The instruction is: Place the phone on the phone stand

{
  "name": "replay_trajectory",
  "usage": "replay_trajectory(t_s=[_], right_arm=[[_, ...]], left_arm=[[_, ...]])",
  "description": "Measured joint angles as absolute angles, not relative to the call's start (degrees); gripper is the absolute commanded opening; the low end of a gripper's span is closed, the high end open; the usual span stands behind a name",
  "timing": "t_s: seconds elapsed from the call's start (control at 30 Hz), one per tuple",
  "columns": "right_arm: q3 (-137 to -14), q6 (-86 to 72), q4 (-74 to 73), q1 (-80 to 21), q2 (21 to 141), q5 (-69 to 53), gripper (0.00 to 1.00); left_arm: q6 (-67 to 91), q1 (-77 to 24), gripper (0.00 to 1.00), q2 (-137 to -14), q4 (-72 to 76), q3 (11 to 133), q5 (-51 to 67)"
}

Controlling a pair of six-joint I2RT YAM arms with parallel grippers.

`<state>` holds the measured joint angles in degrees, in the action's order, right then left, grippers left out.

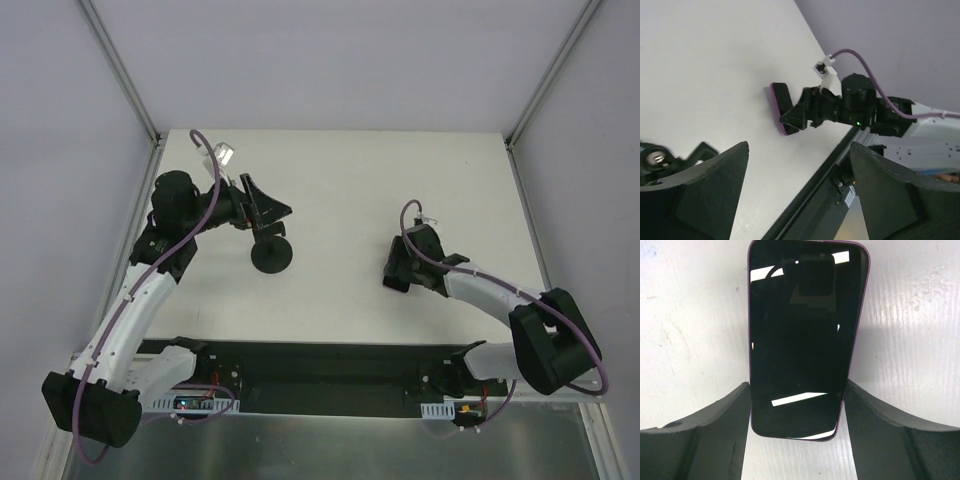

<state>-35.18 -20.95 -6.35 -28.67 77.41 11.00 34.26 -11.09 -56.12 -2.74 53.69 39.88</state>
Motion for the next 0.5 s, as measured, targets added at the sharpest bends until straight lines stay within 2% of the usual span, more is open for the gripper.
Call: replay_trajectory(t_s=[0.13,0.2,0.3,0.5], right_arm=[[-31.8,-20.0,-5.2,-28.7,72.0,10.7,0.01],[-30.5,-19.7,-4.5,-28.7,69.4,10.7,0.01],[-28.4,-19.3,-2.4,-28.7,65.1,10.6,0.01],[-23.3,-18.3,2.1,-28.7,57.4,10.3,0.01]], left_arm=[[34.0,-21.2,0.83,-56.8,-3.8,57.0,37.8],[33.6,-25.8,0.76,-58.3,-4.4,58.2,35.9],[32.7,-33.5,0.75,-63.7,-6.0,60.8,32.4],[30.6,-43.7,0.86,-77.9,-9.6,67.5,24.8]])
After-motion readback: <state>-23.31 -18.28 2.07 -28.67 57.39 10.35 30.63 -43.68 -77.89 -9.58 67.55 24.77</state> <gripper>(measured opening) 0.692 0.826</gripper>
